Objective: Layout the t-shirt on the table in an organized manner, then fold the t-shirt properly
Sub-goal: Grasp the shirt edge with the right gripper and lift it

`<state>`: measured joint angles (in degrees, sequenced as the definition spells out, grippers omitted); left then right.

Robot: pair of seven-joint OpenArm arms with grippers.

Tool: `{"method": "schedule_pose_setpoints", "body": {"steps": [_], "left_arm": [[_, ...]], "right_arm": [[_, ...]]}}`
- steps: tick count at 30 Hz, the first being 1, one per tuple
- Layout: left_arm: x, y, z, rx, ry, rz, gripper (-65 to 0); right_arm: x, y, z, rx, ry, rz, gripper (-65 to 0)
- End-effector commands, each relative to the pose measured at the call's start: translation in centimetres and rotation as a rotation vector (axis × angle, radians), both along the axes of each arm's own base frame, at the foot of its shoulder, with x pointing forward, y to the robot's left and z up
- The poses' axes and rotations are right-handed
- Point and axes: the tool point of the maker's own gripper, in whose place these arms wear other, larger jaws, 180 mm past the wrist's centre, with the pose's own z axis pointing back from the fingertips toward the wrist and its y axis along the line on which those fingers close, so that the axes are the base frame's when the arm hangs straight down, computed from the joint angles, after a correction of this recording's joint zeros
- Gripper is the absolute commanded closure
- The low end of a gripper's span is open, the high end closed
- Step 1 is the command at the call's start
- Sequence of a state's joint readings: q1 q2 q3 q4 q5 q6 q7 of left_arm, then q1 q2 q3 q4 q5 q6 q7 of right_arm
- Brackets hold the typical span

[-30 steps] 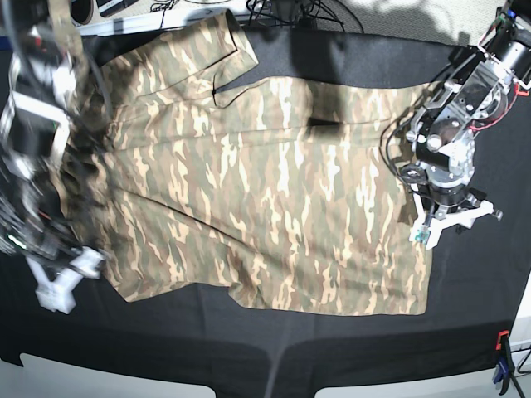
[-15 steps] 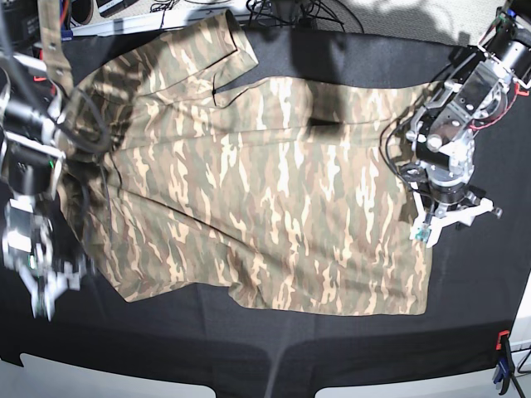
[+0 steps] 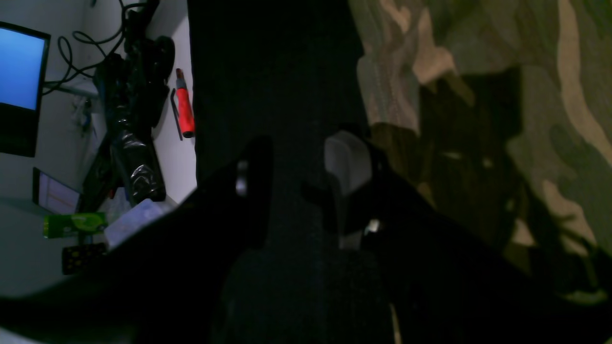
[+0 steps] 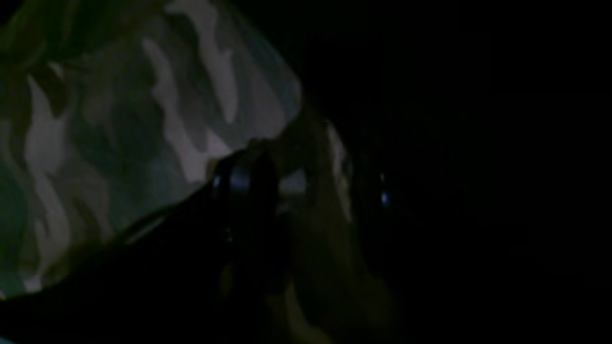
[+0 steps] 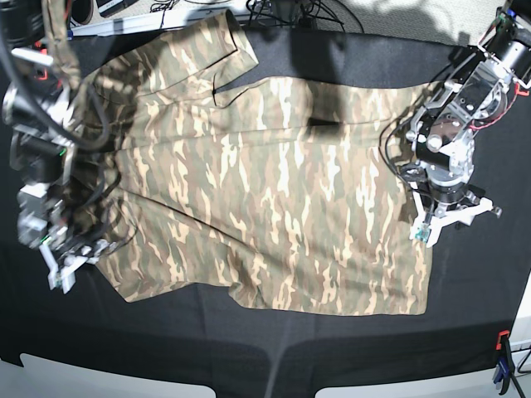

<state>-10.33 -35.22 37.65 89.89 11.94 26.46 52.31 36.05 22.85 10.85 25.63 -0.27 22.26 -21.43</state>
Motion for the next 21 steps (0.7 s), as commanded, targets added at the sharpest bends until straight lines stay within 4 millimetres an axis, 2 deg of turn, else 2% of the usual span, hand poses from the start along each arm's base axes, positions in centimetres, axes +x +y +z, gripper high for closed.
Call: {"method": "schedule_pose_setpoints", "body": {"steps": [1, 3, 5, 8, 9, 10, 11, 15, 21], "left_arm": [[1.1, 0.3, 1.9, 0.013, -0.063, -0.008, -20.4], [1.1, 0.3, 1.9, 0.013, -0.063, -0.009, -20.4], [1.2, 0.2, 1.9, 0.013, -0.066, -0.011, -20.4], [1.2, 0.2, 1.9, 0.013, -0.067, -0.013, -20.4], [1.2, 0.2, 2.0, 0.013, -0.068, -0.013, -20.4], [1.2, 0.2, 2.0, 0.013, -0.068, -0.013, -20.4], [1.2, 0.2, 2.0, 0.013, -0.068, -0.013, -20.4], [1.2, 0.2, 2.0, 0.013, -0.068, -0.013, -20.4], [1.2, 0.2, 1.9, 0.013, -0.067, -0.013, -20.4]], "right_arm": [[1.3, 0.3, 1.4, -0.011, -0.029, 0.019, -26.8], [1.5, 1.2, 1.1, -0.004, -0.024, 0.032, -26.8], [1.7, 2.3, 0.9, 0.012, -0.026, 0.043, -24.2], [2.2, 3.3, 0.9, 0.021, -0.041, 0.056, -13.8], [2.4, 3.2, 1.2, 0.007, -0.049, 0.062, -8.3], [2.6, 2.9, 1.4, -0.013, -0.050, 0.067, -2.2], [2.8, 2.6, 1.7, -0.038, -0.051, 0.075, 0.0], [4.2, 0.5, 4.0, -0.113, -0.077, 0.058, 0.0], [6.7, -3.5, 9.6, -0.177, -0.175, -0.034, 0.0]]}}
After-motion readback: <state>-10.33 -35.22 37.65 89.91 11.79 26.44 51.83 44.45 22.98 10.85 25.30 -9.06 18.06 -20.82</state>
